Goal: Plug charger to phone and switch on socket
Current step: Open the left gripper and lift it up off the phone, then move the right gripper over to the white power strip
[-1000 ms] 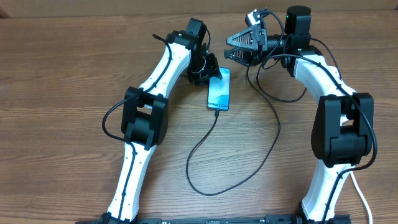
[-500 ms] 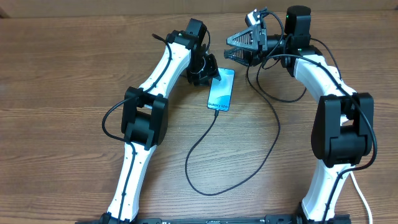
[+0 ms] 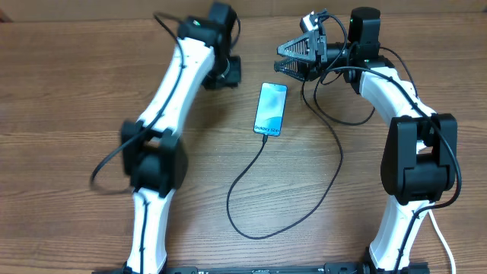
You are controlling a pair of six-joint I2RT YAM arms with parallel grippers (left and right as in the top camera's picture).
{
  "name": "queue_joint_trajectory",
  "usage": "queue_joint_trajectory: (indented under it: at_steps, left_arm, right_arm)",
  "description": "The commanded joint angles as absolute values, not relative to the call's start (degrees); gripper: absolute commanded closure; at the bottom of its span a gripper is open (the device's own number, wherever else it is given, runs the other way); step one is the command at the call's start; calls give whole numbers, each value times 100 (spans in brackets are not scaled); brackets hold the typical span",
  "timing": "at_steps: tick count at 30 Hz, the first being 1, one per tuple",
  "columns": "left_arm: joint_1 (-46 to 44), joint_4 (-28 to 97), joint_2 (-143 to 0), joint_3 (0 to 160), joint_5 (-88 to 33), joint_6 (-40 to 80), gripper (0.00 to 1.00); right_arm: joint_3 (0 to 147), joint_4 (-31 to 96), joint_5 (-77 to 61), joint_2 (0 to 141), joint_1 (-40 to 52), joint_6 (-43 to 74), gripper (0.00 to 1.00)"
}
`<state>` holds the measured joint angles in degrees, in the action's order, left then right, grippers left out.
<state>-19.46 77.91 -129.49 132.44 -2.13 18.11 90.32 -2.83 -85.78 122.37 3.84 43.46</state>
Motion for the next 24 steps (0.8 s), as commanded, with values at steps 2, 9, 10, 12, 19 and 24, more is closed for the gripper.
queue_joint_trajectory:
  at_steps: [2,9,10,12,19,24]
  left_arm:
    - [-2104,7972,-11725,13294,705,1153,0]
    - [-2104,8040,-11203,13294,705,1153,0]
    - [-2104,8038,-11207,13292,705,1155,0]
    - [-2104,8038,-11218,13292,703,1155,0]
    - [-2104,8036,-11218,13290,705,1155,0]
    - [-2104,8036,-11218,13290,703,1155,0]
  right_arm:
    - [9070,-285,-8665,12197,377,4298,0]
    - [9070,-285,-8667,12197,377,4298,0]
    - [9070,-285,-8667,12197,377,4300,0]
    - [9070,-285,-8667,12197,377,4300,0]
    - [9070,-287,-8499,12197,377,4668,0]
    - [9070,-290,-8291,12197,364,4637,0]
